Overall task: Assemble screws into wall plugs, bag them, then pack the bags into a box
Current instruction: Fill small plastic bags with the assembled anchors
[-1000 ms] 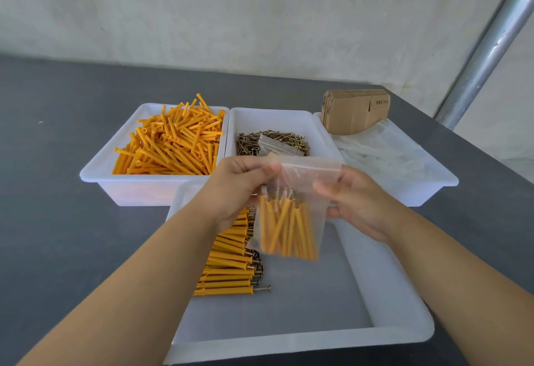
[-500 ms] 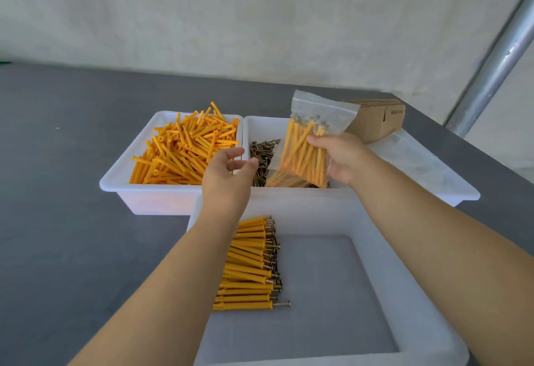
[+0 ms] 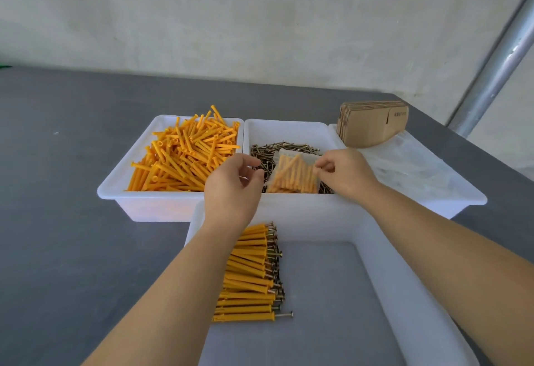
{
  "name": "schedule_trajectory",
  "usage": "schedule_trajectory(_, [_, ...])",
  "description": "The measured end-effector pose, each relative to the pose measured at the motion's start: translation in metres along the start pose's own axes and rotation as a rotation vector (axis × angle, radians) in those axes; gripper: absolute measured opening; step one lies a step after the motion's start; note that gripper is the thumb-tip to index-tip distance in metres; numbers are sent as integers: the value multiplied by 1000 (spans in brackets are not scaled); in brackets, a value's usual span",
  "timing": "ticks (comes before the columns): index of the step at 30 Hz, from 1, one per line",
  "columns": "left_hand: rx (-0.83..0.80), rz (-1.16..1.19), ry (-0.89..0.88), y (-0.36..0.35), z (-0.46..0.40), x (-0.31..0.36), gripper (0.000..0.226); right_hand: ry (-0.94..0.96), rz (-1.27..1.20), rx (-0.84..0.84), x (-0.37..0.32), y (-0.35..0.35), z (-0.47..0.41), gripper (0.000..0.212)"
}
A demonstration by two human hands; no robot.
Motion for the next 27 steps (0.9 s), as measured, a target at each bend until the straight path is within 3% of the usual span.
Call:
schedule_trajectory(2, [-24, 2, -17, -2, 1, 1, 10, 69, 11, 158, 5, 21, 5, 13])
schedule_trajectory(4, [-41, 3, -34, -5, 2, 3, 11, -45, 134, 302, 30, 45, -2, 24])
schedule_trajectory(5, [-52, -5, -38, -7, 2, 3, 12, -175, 220, 257, 50, 48, -8, 31])
schedule_trajectory(8, [-63, -19, -42, -9, 3, 2, 12, -560, 312, -176, 108, 29, -9, 56])
schedule_trajectory(10, [-58, -19, -39, -8, 2, -1, 11, -598, 227, -301, 118, 15, -6, 62])
schedule_trajectory(15, [-59, -33, -49, -9, 2, -1, 11, -529, 135, 71, 119, 37, -8, 25])
schedule_trajectory(20, [-55, -51, -49, -8, 1, -1, 10, -573, -25, 81, 123, 44, -1, 39])
schedule_trajectory(24, [-58, -62, -52, -8, 1, 1, 11, -581, 173, -4, 129, 46, 7, 25])
schedule_trajectory(27, [-61, -63, -59, -8, 2, 0, 11, -613, 166, 67, 132, 48, 10, 16])
Point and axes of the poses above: each hand's wrist, its own z-axis away from the middle knuckle, its own y-axis out of the back of the hand, x = y × z, the point moved 8 cm from there along -z, towards the middle knuckle, and after that the axes turned 3 degrees about z, right-handed, at the moved point
